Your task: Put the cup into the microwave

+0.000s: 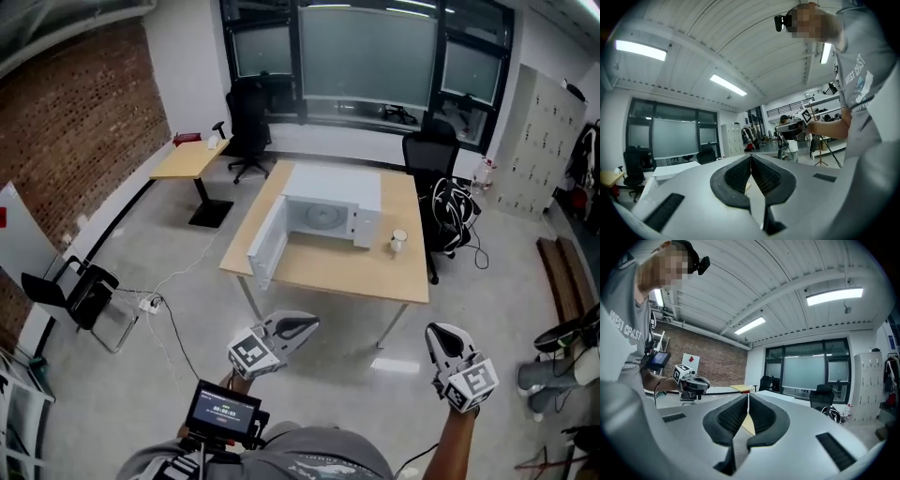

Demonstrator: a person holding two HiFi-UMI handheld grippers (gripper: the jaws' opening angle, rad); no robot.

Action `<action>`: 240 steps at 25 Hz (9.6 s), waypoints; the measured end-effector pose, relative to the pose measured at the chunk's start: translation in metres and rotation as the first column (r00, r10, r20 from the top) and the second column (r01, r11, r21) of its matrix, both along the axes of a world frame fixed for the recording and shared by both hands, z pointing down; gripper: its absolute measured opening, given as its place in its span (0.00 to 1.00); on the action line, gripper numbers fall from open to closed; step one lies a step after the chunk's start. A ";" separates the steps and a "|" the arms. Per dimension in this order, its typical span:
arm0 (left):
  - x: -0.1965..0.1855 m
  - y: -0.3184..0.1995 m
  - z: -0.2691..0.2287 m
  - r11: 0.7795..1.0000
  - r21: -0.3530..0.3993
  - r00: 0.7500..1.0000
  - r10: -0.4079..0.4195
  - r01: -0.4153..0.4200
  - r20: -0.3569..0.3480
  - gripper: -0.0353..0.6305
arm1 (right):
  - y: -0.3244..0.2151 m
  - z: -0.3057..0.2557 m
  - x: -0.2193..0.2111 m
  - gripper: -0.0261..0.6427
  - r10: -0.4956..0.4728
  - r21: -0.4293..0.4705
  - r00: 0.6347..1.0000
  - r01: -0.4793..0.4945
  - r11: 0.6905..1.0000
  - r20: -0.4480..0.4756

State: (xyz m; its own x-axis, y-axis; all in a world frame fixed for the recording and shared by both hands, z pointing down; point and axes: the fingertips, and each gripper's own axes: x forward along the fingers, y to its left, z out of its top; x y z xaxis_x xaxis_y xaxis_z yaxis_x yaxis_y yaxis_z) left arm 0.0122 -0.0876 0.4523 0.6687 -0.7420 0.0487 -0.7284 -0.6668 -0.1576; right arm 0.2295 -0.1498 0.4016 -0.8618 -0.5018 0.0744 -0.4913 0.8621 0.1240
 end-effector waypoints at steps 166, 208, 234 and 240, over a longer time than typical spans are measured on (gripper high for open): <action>-0.344 -0.373 0.167 0.810 -0.480 0.891 -0.439 0.337 -0.115 0.09 | -0.725 0.428 -0.572 0.15 0.092 -0.341 0.982 -0.144 0.929 -0.164; -0.324 -0.270 0.112 0.904 -0.323 0.939 -0.329 0.281 -0.102 0.09 | -0.631 0.377 -0.541 0.32 0.155 -0.243 0.948 -0.226 0.943 -0.278; -0.258 -0.205 0.082 0.970 -0.165 0.970 -0.199 0.176 -0.136 0.09 | -0.430 0.165 -0.382 0.07 0.128 -0.183 0.983 -0.103 0.978 0.132; -0.235 -0.194 0.062 0.988 -0.105 0.986 -0.122 0.110 -0.118 0.09 | -0.340 0.084 -0.344 0.07 -0.003 -0.040 0.995 0.006 0.999 0.097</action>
